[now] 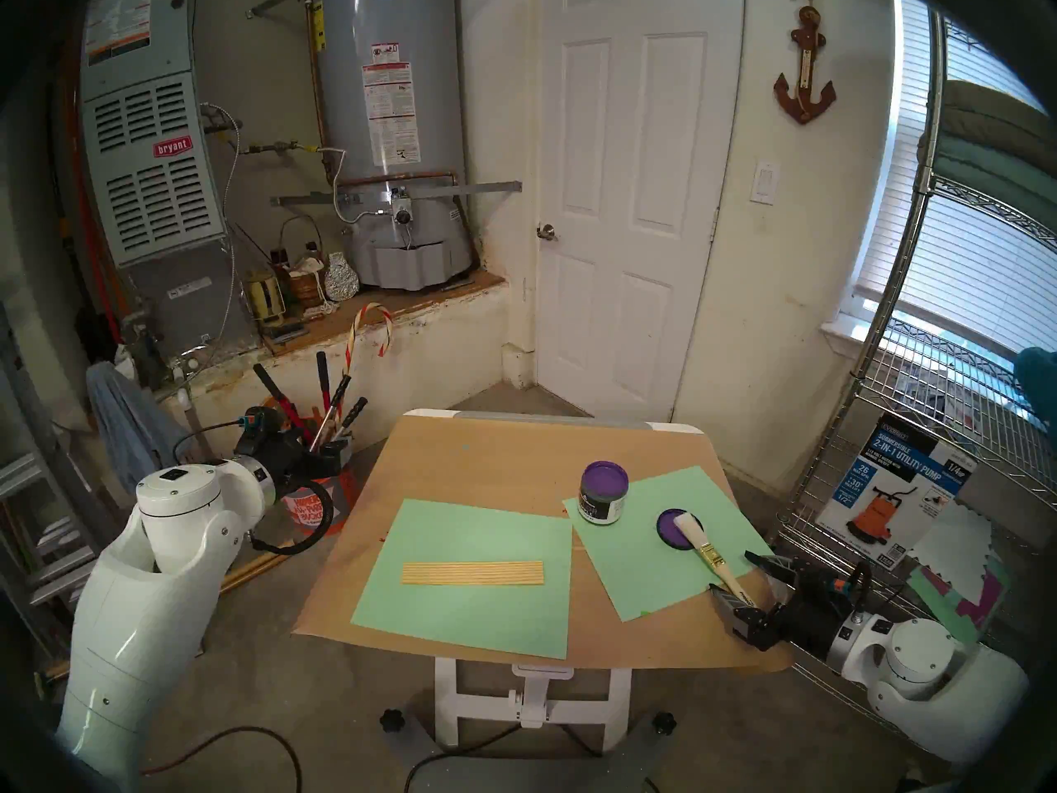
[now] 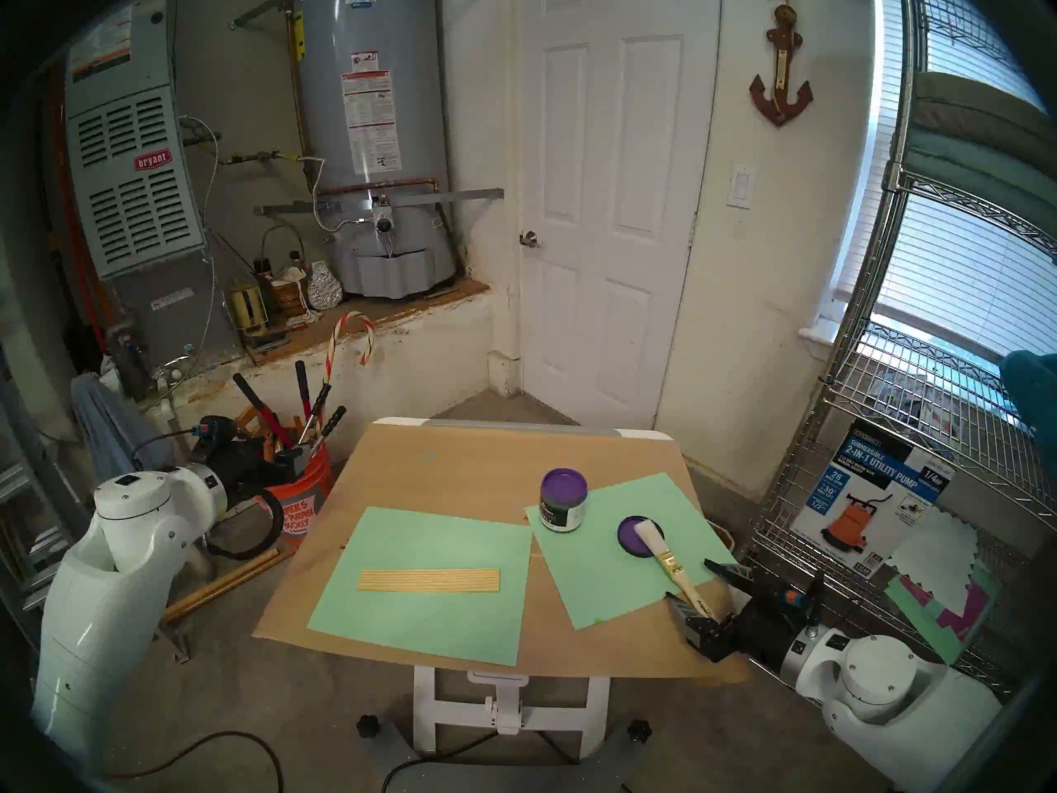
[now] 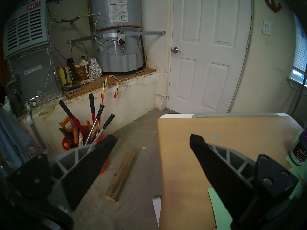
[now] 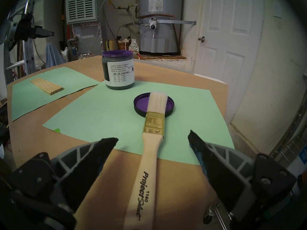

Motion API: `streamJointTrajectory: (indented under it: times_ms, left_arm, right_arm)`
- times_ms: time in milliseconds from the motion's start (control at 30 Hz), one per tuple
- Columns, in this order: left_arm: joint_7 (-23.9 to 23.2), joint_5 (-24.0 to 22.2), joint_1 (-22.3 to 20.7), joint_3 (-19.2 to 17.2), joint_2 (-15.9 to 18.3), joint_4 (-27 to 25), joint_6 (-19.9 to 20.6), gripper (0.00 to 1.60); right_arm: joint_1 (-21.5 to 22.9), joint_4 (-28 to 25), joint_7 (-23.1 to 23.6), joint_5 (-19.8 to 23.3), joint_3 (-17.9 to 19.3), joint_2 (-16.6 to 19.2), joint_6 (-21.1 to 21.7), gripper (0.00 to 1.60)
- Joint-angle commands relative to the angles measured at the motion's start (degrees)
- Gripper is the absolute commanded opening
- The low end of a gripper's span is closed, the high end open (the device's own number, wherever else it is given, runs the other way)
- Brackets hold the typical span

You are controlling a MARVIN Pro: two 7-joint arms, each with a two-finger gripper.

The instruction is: Pick up brush, dip the brush into paint, and paint the wood

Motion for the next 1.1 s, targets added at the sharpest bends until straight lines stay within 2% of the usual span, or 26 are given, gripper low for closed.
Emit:
streamJointTrajectory:
  times_ms: [0, 967, 1067]
  left_arm:
    - [0.1, -0.1, -0.2, -0.7, 0.1, -1.0, -0.1, 1.6]
    - [0.1, -0.1, -0.2, -0.7, 0.1, -1.0, -0.1, 1.6]
    - [0.1, -0.1, -0.2, -0.7, 0.1, -1.0, -0.1, 1.6]
  right_arm:
    - [1.4, -0.5, -0.4, 0.3, 0.1, -0.1, 0.2, 1.6]
    - [7.0, 2.0, -1.7, 0.1, -4.8, -1.0, 3.4, 1.6]
    - [7.3, 2.2, -1.6, 0.2, -4.9, -1.0, 3.5, 1.47]
